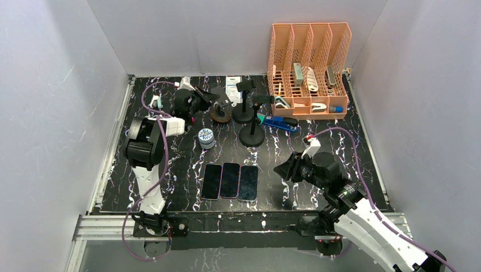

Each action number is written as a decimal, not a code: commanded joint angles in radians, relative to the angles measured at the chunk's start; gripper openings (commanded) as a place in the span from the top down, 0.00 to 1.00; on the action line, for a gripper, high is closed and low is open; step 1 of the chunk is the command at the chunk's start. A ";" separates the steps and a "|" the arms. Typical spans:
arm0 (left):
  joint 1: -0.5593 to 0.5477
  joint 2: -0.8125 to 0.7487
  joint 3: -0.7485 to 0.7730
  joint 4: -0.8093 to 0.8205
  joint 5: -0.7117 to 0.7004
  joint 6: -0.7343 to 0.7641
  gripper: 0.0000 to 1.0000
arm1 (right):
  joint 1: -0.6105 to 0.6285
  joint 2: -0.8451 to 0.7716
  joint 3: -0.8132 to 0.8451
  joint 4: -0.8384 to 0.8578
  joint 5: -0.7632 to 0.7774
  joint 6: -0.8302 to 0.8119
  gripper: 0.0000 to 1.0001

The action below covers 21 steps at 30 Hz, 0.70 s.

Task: Remove the phone from the phone stand
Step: Pick up the phone stand at the center of the board, then place the phone stand at the center of the board.

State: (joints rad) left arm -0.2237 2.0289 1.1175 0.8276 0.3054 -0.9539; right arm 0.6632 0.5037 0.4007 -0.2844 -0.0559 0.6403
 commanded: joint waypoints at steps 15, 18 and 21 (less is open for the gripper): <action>0.009 0.010 -0.018 0.005 0.002 0.027 0.72 | 0.001 0.006 0.026 0.035 0.020 -0.017 0.55; 0.010 -0.012 -0.021 -0.038 0.002 0.056 0.68 | 0.001 -0.001 0.023 0.032 0.018 -0.012 0.55; 0.013 -0.037 -0.031 -0.064 -0.001 0.071 0.61 | 0.001 -0.008 0.021 0.028 0.015 -0.009 0.55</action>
State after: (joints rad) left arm -0.2161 2.0792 1.1027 0.8215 0.3069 -0.9329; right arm 0.6632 0.5110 0.4007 -0.2836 -0.0479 0.6388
